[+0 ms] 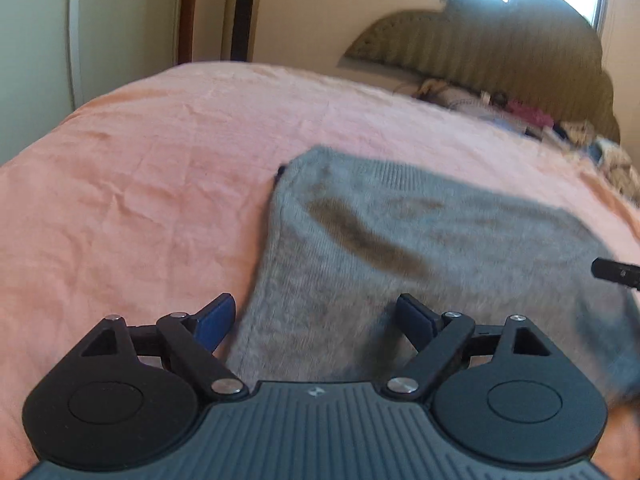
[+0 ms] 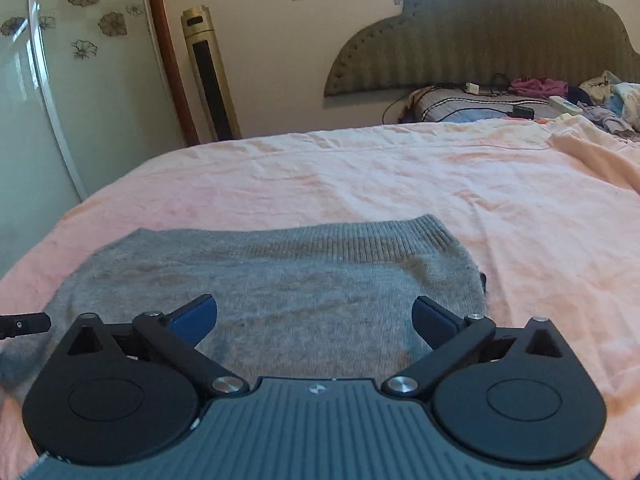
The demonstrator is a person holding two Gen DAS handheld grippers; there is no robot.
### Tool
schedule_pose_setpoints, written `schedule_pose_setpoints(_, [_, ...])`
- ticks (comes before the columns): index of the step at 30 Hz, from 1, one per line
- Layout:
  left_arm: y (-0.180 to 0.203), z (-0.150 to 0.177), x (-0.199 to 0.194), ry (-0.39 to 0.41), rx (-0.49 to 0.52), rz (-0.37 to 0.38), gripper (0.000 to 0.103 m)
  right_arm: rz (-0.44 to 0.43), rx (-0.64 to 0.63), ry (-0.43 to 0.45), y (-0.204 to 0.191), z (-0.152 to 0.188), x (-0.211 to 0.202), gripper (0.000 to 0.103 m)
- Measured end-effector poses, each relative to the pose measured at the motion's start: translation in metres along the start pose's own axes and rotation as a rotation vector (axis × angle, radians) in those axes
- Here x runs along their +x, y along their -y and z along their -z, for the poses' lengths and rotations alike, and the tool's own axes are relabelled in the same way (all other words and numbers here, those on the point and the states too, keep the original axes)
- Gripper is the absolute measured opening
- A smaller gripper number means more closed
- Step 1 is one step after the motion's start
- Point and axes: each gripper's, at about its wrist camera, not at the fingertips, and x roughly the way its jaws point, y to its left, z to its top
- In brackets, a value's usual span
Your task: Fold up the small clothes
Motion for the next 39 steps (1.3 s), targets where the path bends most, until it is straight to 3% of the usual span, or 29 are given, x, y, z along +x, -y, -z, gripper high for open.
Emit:
schedule_pose_setpoints(1, [0.005, 0.006, -0.001, 0.032, 0.064, -0.029, 0.090, 0.026, -0.016, -0.041, 0.002, 0.009, 0.006, 0.103])
schedule_pose_setpoints(3, [0.005, 0.015, -0.003, 0.053, 0.112, -0.029, 0.090, 0.016, -0.101, -0.007, 0.005, 0.023, 0.003, 0.103])
schedule_pose_setpoints(7, [-0.017, 0.015, -0.028, 0.022, -0.029, 0.003, 0.090, 0.094, -0.099, -0.053, 0.004, 0.019, -0.019, 0.103])
schedule_pose_setpoints(10, [-0.038, 0.025, -0.048, 0.044, -0.128, 0.092, 0.089, 0.051, 0.017, -0.017, 0.021, 0.027, -0.052, 0.103])
schedule_pose_setpoints(11, [-0.041, 0.027, -0.050, 0.049, -0.132, 0.099, 0.086, 0.042, 0.066, -0.005, 0.031, 0.034, -0.061, 0.103])
schedule_pose_setpoints(13, [-0.043, 0.026, -0.046, 0.037, -0.118, 0.091, 0.051, 0.056, 0.131, -0.016, 0.043, 0.043, -0.068, 0.103])
schedule_pose_setpoints(14, [-0.043, 0.023, -0.043, 0.023, -0.121, 0.089, 0.045, 0.061, 0.150, -0.030, 0.047, 0.047, -0.067, 0.102])
schedule_pose_setpoints(17, [-0.041, 0.015, -0.035, 0.000, -0.104, 0.089, 0.023, 0.089, 0.118, -0.062, 0.045, 0.056, -0.061, 0.093])
schedule_pose_setpoints(18, [-0.040, 0.013, -0.034, -0.006, -0.085, 0.092, 0.007, 0.091, 0.090, -0.070, 0.042, 0.057, -0.059, 0.092])
schedule_pose_setpoints(21, [-0.043, 0.007, -0.051, 0.024, -0.086, 0.127, 0.006, 0.122, -0.045, -0.066, 0.033, 0.065, -0.057, 0.091])
schedule_pose_setpoints(23, [-0.051, 0.006, -0.068, 0.053, -0.105, 0.134, 0.006, 0.114, -0.029, -0.059, 0.037, 0.067, -0.060, 0.092])
schedule_pose_setpoints(25, [-0.061, 0.014, -0.063, -0.008, -0.114, 0.114, 0.004, 0.114, -0.033, -0.053, 0.038, 0.068, -0.060, 0.095])
schedule_pose_setpoints(26, [-0.065, 0.022, -0.055, -0.049, -0.111, 0.094, 0.005, 0.115, -0.039, -0.047, 0.037, 0.069, -0.059, 0.097])
schedule_pose_setpoints(29, [-0.073, 0.028, -0.064, -0.010, -0.152, 0.100, 0.011, 0.113, -0.044, -0.062, 0.036, 0.067, -0.057, 0.103])
schedule_pose_setpoints(31, [-0.072, 0.023, -0.080, 0.046, -0.190, 0.091, 0.015, 0.117, -0.009, -0.091, 0.037, 0.059, -0.059, 0.102])
schedule_pose_setpoints(33, [-0.059, 0.016, -0.093, 0.119, -0.124, 0.119, 0.019, 0.110, 0.070, -0.075, 0.038, 0.048, -0.067, 0.099])
schedule_pose_setpoints(35, [-0.034, 0.010, -0.090, 0.161, -0.039, 0.149, 0.044, 0.057, 0.095, -0.018, 0.030, 0.037, -0.073, 0.100])
schedule_pose_setpoints(36, [-0.019, 0.007, -0.083, 0.167, -0.003, 0.164, 0.072, 0.033, 0.090, -0.002, 0.022, 0.030, -0.071, 0.103])
schedule_pose_setpoints(37, [-0.004, 0.006, -0.076, 0.175, 0.028, 0.173, 0.082, 0.019, 0.076, -0.002, 0.014, 0.025, -0.065, 0.103])
schedule_pose_setpoints(39, [0.024, 0.006, -0.055, 0.160, 0.108, 0.179, 0.081, 0.021, 0.021, -0.035, -0.006, 0.020, -0.046, 0.103])
